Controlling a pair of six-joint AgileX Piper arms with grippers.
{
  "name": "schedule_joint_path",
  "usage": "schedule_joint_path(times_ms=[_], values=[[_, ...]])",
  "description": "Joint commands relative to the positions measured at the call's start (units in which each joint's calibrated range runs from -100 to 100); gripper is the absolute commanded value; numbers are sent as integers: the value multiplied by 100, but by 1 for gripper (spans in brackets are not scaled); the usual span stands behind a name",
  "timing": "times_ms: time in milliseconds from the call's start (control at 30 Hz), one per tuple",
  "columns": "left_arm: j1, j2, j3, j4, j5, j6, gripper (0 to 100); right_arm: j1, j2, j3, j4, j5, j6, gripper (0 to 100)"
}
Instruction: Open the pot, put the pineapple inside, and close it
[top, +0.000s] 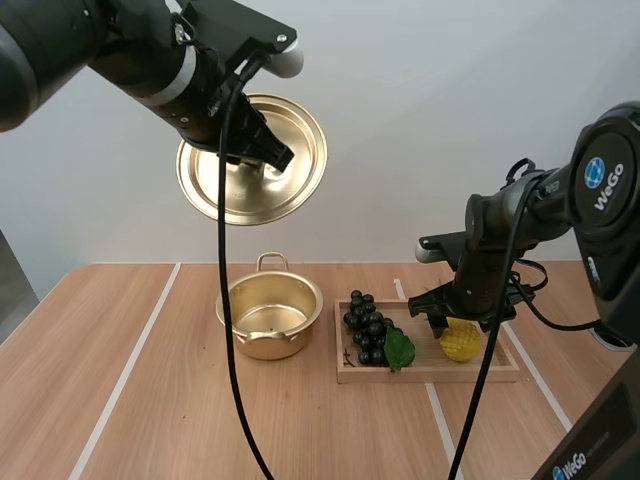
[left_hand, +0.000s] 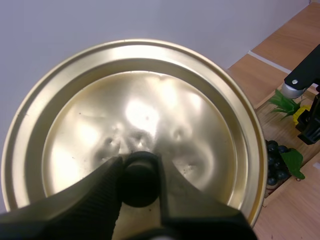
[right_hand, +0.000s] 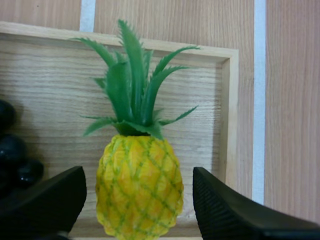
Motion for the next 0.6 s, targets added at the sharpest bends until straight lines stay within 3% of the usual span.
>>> schedule_joint_path(times_ms=[0, 567], values=[[-19, -217, -70, -3, -57, -6, 0, -25, -30, 25, -46, -175, 24, 100], [-19, -818, -95, -35, -383, -6, 0, -151, 659, 25, -116, -282, 24, 100]])
